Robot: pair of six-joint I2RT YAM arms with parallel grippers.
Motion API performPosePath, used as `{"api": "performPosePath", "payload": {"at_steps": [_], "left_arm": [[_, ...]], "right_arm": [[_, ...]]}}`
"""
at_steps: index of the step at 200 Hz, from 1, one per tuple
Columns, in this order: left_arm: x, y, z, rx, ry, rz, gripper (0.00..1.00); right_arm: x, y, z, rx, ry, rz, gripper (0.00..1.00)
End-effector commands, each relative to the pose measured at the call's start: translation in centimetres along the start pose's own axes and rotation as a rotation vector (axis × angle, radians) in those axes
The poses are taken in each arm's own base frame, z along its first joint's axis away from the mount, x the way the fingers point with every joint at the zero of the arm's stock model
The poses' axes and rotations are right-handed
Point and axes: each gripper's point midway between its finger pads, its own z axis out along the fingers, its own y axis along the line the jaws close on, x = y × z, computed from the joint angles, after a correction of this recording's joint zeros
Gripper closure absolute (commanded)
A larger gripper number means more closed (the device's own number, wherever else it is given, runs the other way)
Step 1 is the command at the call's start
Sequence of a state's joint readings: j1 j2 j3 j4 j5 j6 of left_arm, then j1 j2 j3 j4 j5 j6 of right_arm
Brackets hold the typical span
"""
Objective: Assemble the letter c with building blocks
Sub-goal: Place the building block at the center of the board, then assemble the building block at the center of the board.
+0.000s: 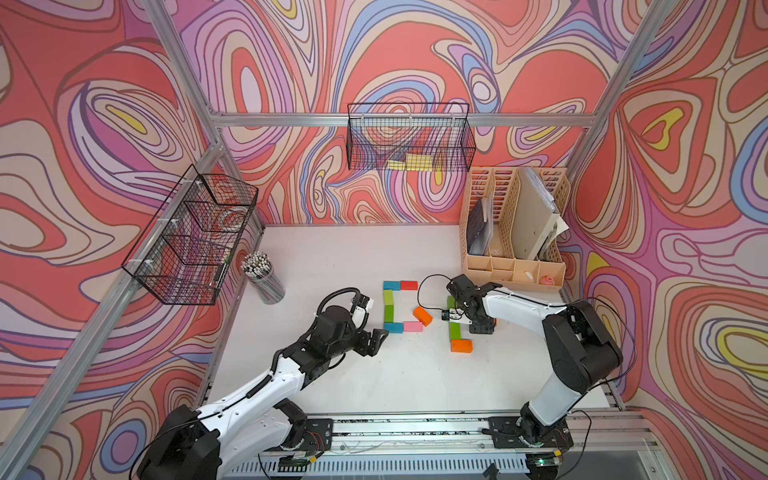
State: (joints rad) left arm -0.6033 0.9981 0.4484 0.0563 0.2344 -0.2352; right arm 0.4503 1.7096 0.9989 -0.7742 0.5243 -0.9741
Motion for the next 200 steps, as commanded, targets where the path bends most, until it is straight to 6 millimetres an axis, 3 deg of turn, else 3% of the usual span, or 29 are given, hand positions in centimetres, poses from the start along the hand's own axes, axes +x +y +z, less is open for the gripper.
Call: {"api": "performPosePath", "payload": {"at_steps": [1, 40, 83, 122, 161, 200], "left_arm": [[0.2, -0.1, -0.1, 0.007, -0.006, 0.027, 0.17], [0.2, -0.1, -0.1, 0.007, -0.004, 0.024, 0.17], [0.1, -0.3, -0.2, 0.016, -0.005, 0.017, 0.17], [0.0, -0.5, -0.3, 0.022, -0.009, 0.009, 0.17], [-0.1, -0.2, -0.4, 0.003, -0.016, -0.004, 0.17], [-0.1, -0.1, -0.4, 0.002, -0.018, -0.013, 0.17]], "right_arm": [[0.6, 1.1, 0.8, -0.045, 0.047, -0.009, 0.41], [1.2, -0.5, -1.6, 0.031, -0.013, 0.088, 0.29], [1.5, -1.2, -5.8, 0.105, -0.205, 0.3, 0.25], [0.8, -2.2, -8.3, 0.136, -0.383, 0.557, 0.24], [1.0, -3.7, -9.3, 0.114, -0.449, 0.928, 0.21], [0.9, -4.3, -9.0, 0.028, -0.416, 1.238, 0.27]]}}
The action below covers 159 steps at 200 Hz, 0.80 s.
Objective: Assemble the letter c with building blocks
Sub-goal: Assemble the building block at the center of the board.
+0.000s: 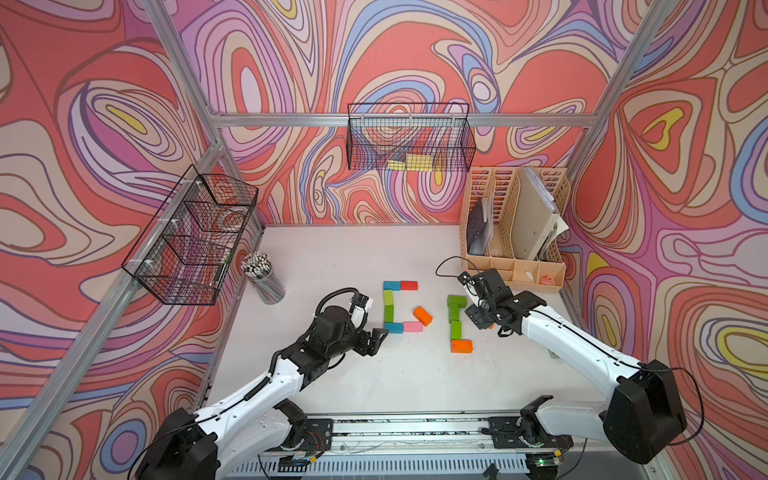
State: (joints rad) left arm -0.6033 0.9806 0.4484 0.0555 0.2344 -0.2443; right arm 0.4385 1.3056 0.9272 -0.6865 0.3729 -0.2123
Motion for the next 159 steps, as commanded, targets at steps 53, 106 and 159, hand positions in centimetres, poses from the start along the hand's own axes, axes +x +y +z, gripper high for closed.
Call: {"api": "performPosePath", "payload": {"at_steps": [53, 106, 159], "left_arm": [[0.3, 0.0, -0.1, -0.003, -0.001, -0.011, 0.17], [0.4, 0.0, -0.2, -0.004, 0.004, -0.014, 0.17], [0.6, 0.1, 0.0, -0.001, 0.013, -0.015, 0.17]], "right_arm": [[0.4, -0.6, 1.7, 0.001, 0.106, 0.675, 0.09], [2.4, -1.7, 3.2, -0.009, 0.089, 0.903, 0.07], [3.2, -1.6, 5.4, -0.071, 0.1, 1.0, 0.11]]}}
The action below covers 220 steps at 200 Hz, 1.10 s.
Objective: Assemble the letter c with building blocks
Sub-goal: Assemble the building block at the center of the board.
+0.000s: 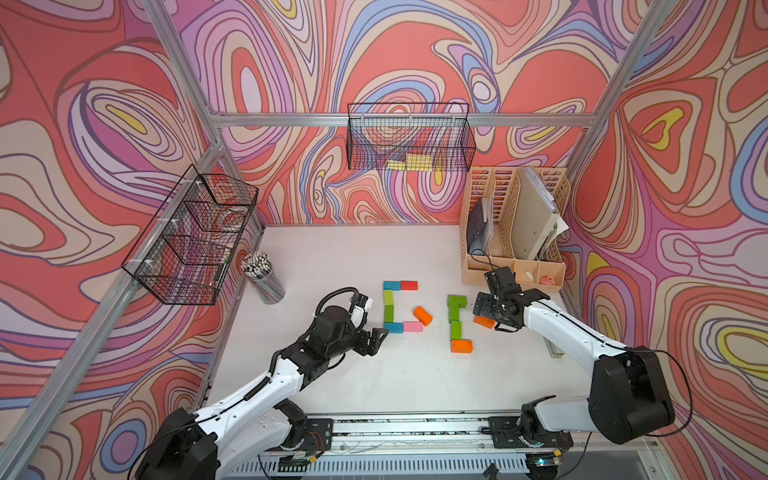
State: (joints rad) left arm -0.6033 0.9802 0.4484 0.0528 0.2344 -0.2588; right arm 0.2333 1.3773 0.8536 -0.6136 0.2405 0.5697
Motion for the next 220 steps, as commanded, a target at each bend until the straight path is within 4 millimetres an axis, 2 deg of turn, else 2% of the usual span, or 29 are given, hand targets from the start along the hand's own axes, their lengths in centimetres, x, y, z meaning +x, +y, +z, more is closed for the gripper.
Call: {"api": "performPosePath", "payload": {"at_steps": [1, 41, 95, 166, 194, 220], "left_arm": [[0.6, 0.0, 0.1, 0.0, 0.011, 0.0, 0.17], [0.7, 0.2, 0.2, -0.006, 0.018, 0.002, 0.17], [0.9, 0.3, 0.4, -0.007, 0.024, 0.005, 0.17], [0.9, 0.3, 0.6, -0.011, 0.028, 0.008, 0.17], [1.0, 0.5, 0.7, -0.016, 0.033, 0.009, 0.17], [1.3, 0.6, 1.0, -0.019, 0.044, 0.008, 0.17]], "right_arm": [[-0.4, 0.9, 0.9, -0.067, -0.002, 0.063, 0.11], [0.0, 1.6, 2.5, -0.093, 0.027, 0.079, 0.08], [1.2, 0.9, 3.9, -0.054, 0.062, 0.105, 0.04], [2.0, 0.7, 5.6, -0.038, 0.09, 0.106, 0.19], [1.4, 0.4, 5.4, -0.018, 0.071, 0.083, 0.27], [0.5, 0.4, 4.9, -0.018, 0.049, 0.047, 0.29]]}}
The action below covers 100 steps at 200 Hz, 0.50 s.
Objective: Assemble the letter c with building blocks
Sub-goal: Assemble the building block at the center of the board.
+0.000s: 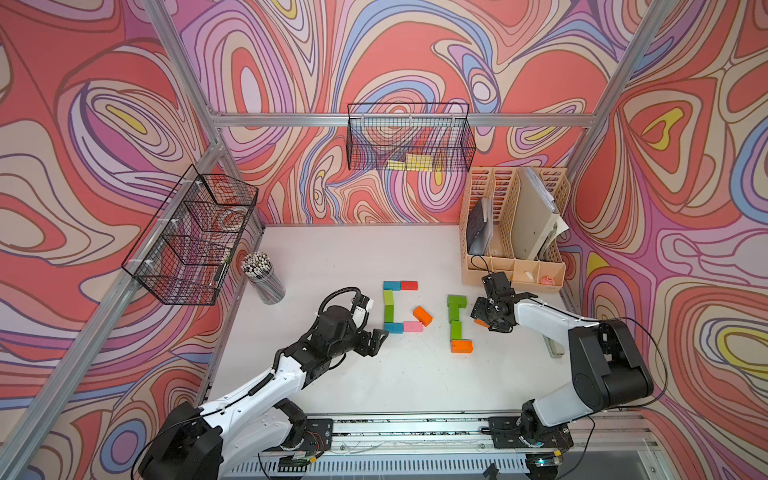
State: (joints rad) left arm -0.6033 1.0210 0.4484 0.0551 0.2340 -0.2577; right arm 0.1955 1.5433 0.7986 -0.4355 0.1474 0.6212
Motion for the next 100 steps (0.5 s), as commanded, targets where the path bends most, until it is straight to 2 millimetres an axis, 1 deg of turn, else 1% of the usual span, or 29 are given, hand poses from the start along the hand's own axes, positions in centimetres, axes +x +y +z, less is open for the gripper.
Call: {"api": "performPosePath", "payload": {"at_steps": [1, 31, 65, 88, 100], "left_arm": [[0.3, 0.2, 0.3, -0.008, 0.006, 0.015, 0.17], [0.4, 0.3, 0.5, -0.015, 0.013, 0.018, 0.17], [0.4, 0.4, 0.5, -0.02, 0.012, 0.024, 0.17], [0.4, 0.5, 0.5, -0.024, 0.012, 0.027, 0.17], [0.4, 0.5, 0.5, -0.027, 0.014, 0.028, 0.18]], "right_arm": [[-1.4, -0.3, -0.3, 0.02, -0.036, -0.032, 0.29], [-2.7, 0.4, -1.0, -0.009, -0.069, -0.094, 0.32], [-4.3, 1.8, -1.1, -0.057, -0.082, -0.193, 0.32], [-4.7, 2.7, -0.9, -0.104, -0.06, -0.24, 0.34], [-4.9, 2.8, -0.7, -0.107, -0.049, -0.248, 0.34]]}}
